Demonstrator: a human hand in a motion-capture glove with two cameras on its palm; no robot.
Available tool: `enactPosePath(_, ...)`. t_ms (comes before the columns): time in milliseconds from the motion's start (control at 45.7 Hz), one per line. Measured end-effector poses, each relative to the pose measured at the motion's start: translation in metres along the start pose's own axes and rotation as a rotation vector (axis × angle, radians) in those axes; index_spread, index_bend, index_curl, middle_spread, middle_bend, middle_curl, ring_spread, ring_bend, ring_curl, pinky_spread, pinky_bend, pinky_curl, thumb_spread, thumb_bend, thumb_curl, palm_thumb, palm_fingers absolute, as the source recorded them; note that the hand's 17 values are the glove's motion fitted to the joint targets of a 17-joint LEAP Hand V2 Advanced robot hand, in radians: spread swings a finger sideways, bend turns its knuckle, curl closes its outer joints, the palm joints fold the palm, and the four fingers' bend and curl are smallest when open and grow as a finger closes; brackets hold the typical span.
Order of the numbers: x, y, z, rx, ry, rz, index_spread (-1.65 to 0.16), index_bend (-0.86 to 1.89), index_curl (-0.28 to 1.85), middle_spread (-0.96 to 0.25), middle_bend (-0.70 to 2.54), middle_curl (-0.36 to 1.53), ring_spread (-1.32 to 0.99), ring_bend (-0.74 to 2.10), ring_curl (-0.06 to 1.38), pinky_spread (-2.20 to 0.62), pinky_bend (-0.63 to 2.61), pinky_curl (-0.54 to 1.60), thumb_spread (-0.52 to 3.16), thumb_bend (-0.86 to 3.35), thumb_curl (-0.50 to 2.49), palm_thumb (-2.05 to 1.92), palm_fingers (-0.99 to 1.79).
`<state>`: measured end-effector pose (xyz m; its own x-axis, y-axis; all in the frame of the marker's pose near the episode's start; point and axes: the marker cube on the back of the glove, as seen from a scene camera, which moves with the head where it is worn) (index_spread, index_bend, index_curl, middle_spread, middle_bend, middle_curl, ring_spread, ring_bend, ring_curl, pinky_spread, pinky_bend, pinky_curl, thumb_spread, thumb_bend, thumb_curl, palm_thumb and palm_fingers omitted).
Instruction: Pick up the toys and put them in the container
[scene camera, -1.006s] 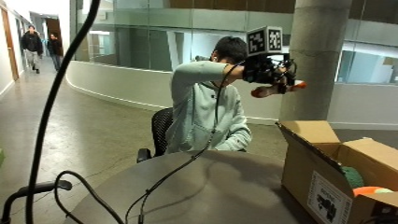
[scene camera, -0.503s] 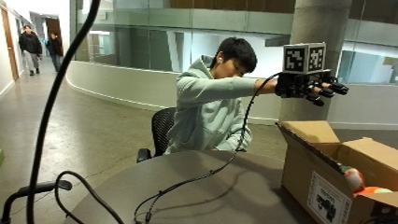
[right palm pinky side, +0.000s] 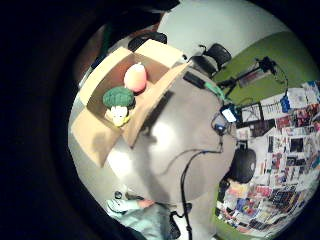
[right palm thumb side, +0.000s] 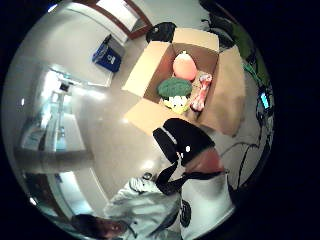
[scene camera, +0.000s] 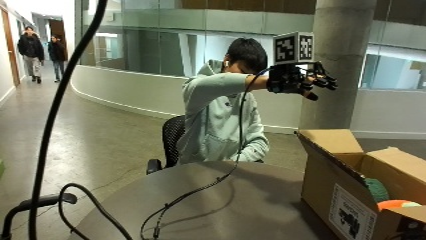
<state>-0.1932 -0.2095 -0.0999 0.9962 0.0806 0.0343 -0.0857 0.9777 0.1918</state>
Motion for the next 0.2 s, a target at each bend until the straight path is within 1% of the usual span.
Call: enactPosePath(197, 0.038, 0.030, -0.017, 0.092, -0.009, -0.086, -0.26, 0.26, 0.40, 0.01, 0.15, 0.22, -0.03, 0.19, 0.17, 0.01, 0.48, 0.37, 1.28, 0.00, 0.33, 0.16, -0.06)
